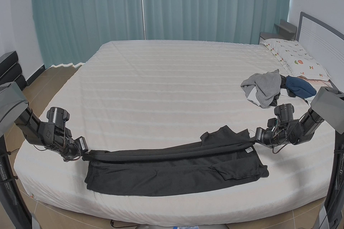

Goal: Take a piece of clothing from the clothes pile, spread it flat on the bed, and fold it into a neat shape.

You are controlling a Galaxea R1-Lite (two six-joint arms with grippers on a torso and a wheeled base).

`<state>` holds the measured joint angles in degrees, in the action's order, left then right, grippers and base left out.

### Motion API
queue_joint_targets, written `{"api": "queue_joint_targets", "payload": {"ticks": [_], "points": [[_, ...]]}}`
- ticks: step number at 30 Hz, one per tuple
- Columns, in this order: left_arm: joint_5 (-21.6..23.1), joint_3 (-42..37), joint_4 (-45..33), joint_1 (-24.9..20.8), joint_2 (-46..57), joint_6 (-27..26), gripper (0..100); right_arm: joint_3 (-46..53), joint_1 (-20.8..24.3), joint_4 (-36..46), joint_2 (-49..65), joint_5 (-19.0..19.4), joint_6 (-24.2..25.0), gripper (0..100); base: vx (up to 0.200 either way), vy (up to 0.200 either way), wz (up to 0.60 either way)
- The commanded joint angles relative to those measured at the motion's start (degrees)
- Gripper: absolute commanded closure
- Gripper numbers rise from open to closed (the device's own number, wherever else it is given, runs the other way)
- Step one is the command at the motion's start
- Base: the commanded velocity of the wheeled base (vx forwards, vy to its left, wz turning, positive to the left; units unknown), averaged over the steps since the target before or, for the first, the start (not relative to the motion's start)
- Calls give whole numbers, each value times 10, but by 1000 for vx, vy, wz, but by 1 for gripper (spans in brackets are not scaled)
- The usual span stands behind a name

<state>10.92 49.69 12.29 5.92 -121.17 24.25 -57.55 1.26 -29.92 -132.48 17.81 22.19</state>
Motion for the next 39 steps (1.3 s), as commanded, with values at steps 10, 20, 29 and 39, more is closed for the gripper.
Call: {"api": "queue_joint_targets", "payload": {"ticks": [10,20,29,39], "points": [[-2,-33,0,-14,9,-6,100,22,0,-12,3,-2,-2,100,0,0,0],[-3,-42,-1,-29,12,-6,0,26,1,-13,3,-1,-7,0,0,0,0],[-2,-30,-34,-34,40,-4,0,12,7,-15,30,2,28,0,0,0,0],[-2,-17,-31,-34,35,7,0,-14,14,-14,7,2,119,0,0,0,0]]}}
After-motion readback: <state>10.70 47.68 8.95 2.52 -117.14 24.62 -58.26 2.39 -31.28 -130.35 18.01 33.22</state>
